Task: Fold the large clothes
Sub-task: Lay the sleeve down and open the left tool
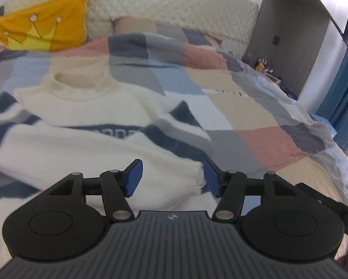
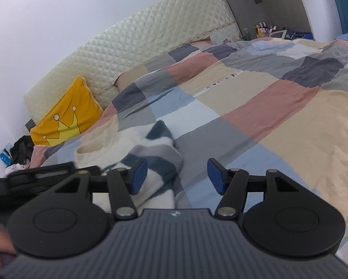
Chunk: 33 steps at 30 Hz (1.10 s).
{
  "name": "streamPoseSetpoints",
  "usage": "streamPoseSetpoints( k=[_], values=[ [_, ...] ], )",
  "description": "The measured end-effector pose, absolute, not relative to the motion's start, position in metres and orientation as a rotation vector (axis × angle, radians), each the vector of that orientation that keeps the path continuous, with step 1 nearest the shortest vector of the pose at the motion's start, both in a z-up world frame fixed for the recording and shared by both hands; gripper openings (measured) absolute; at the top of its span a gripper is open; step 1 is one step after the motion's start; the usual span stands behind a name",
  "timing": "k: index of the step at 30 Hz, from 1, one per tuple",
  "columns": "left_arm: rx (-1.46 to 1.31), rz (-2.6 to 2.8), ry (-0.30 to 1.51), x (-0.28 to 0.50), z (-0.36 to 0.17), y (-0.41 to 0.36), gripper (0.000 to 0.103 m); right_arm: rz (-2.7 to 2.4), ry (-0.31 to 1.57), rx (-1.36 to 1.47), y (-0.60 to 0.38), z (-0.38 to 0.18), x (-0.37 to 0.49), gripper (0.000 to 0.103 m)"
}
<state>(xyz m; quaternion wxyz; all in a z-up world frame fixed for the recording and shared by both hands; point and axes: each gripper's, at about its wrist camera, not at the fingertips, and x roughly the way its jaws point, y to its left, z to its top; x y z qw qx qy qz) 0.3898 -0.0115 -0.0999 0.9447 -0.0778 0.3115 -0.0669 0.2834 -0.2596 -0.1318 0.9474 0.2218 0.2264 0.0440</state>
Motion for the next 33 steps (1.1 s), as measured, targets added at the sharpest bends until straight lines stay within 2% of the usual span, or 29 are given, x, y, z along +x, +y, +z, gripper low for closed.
streamPoseSetpoints(
  k=[7,15,26,29,33],
  values=[
    [-0.099,-0.003,0.531,0.319,-0.075,0.008,0.066,0.164,0.461,0.393,-0.25,-0.124,0.277,0.061],
    [-0.177,0.119,0.543,0.26,-0.086,0.047,0.066,0.272,0.476,0.302,-0.226,-0.119,0.269,0.061],
    [-0.301,0.197,0.591,0.239,-0.105,0.107,0.066,0.361,0.526,0.194,-0.181,-0.123,0.291,0.061],
    [-0.346,0.22,0.6,0.238,-0.106,0.121,0.066,0.382,0.599,0.171,-0.169,-0.134,0.319,0.059],
    [-0.397,0.239,0.622,0.239,-0.111,0.142,0.066,0.344,0.705,0.298,-0.174,-0.153,0.356,0.059]
  ],
)
